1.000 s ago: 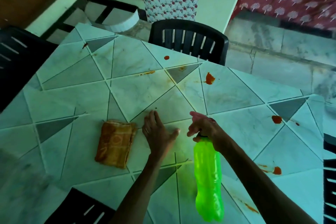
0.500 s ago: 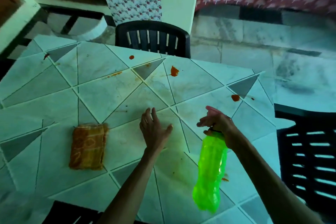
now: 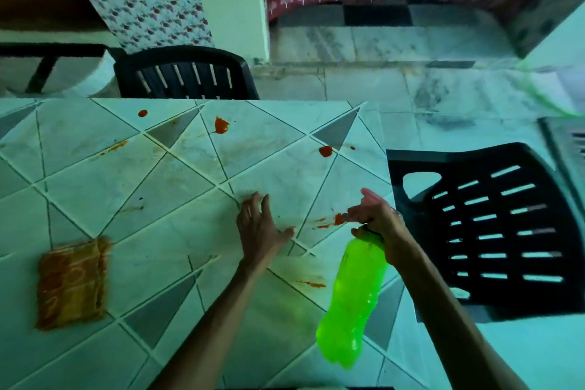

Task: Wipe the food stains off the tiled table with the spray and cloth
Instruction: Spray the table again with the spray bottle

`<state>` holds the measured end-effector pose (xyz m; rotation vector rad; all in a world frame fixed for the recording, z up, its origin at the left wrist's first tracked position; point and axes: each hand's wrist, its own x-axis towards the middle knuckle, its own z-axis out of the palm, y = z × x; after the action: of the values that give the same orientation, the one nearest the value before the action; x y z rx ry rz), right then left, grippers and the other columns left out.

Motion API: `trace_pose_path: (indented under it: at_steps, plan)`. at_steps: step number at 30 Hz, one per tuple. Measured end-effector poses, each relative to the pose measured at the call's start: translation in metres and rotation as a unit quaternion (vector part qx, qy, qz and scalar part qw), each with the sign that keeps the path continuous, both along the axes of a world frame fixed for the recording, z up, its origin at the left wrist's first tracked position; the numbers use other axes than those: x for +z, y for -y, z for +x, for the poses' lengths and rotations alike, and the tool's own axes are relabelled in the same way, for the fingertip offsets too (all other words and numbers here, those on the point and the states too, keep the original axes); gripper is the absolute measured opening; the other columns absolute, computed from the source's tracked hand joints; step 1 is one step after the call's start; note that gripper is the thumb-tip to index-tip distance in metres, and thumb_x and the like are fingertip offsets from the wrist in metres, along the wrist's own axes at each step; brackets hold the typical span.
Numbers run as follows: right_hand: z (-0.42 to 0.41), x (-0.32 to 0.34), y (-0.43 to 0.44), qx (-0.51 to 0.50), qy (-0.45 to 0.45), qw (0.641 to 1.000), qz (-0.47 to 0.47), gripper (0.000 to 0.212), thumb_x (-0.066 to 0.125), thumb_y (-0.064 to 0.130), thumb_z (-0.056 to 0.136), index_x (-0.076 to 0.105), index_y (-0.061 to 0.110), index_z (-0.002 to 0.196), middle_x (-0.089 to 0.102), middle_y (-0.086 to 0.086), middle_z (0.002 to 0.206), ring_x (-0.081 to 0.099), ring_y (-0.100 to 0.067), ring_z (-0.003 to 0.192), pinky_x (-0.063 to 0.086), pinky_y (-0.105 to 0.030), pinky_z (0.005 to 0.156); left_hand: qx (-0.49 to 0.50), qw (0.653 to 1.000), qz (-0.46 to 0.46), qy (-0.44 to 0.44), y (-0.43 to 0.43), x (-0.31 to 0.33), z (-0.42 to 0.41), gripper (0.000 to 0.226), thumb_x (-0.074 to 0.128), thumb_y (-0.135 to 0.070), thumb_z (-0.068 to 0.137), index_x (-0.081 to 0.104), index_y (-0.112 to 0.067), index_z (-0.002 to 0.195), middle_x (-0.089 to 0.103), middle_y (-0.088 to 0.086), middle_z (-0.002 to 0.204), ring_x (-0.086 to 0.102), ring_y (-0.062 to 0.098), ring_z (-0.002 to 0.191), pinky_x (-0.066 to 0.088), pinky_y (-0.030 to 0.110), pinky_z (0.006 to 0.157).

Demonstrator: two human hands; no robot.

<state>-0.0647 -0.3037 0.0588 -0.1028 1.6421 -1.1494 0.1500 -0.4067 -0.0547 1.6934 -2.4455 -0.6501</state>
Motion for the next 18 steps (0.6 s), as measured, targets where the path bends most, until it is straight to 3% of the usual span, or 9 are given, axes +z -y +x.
trace_pose_path:
  at_steps: [3, 6, 10, 15, 18]
  plan:
    - [-0.022, -0.006, -0.024, -0.051, 0.007, 0.999, 0.012, 0.053, 0.048, -0.005, 0.086, 0.06, 0.022, 0.129, 0.072, -0.01, 0.086, 0.072, -0.019, 0.067, 0.057, -0.029, 0.056, -0.005, 0.999, 0.024, 0.02, -0.008, 0.002, -0.017, 0.103, 0.069, -0.069, 0.065, 0.039, -0.011, 0.145, 0.031, 0.013, 0.153, 0.026, 0.034, 0.139, 0.027, 0.048, 0.108]
    - [-0.044, -0.011, -0.047, -0.067, 0.013, 0.998, 0.007, 0.043, 0.054, 0.005, 0.09, 0.061, 0.022, 0.129, 0.076, -0.009, 0.092, 0.074, -0.021, 0.077, 0.057, -0.028, 0.059, 0.01, 0.999, 0.04, 0.028, -0.012, 0.001, -0.026, 0.106, 0.079, -0.057, 0.067, 0.03, -0.012, 0.15, 0.022, 0.01, 0.159, 0.018, 0.031, 0.144, 0.02, 0.046, 0.113]
    - [-0.062, -0.018, -0.071, -0.082, 0.012, 0.996, 0.035, 0.048, 0.055, -0.004, 0.078, 0.068, 0.008, 0.122, 0.067, -0.011, 0.076, 0.064, -0.021, 0.059, 0.051, -0.025, 0.052, 0.027, 0.999, 0.023, 0.038, -0.017, -0.003, -0.031, 0.102, 0.08, -0.054, 0.069, 0.032, -0.013, 0.148, 0.025, 0.009, 0.157, 0.02, 0.031, 0.143, 0.022, 0.046, 0.112]
    - [-0.066, -0.021, -0.1, -0.064, 0.045, 0.996, 0.047, 0.026, 0.062, 0.016, 0.088, 0.072, 0.003, 0.108, 0.074, -0.016, 0.092, 0.063, -0.02, 0.064, 0.056, -0.03, 0.065, 0.062, 0.998, 0.003, 0.022, -0.035, -0.006, -0.033, 0.088, 0.08, -0.044, 0.074, 0.04, -0.009, 0.144, 0.032, 0.012, 0.153, 0.026, 0.034, 0.141, 0.024, 0.047, 0.112]
    - [-0.06, -0.027, -0.102, -0.036, 0.031, 0.997, 0.066, 0.039, 0.057, 0.001, 0.079, 0.069, 0.004, 0.116, 0.068, -0.014, 0.08, 0.06, -0.017, 0.058, 0.053, -0.028, 0.055, 0.073, 0.997, -0.002, 0.009, -0.049, -0.006, -0.031, 0.082, 0.079, -0.039, 0.075, 0.043, -0.008, 0.142, 0.035, 0.013, 0.151, 0.027, 0.034, 0.14, 0.025, 0.048, 0.111]
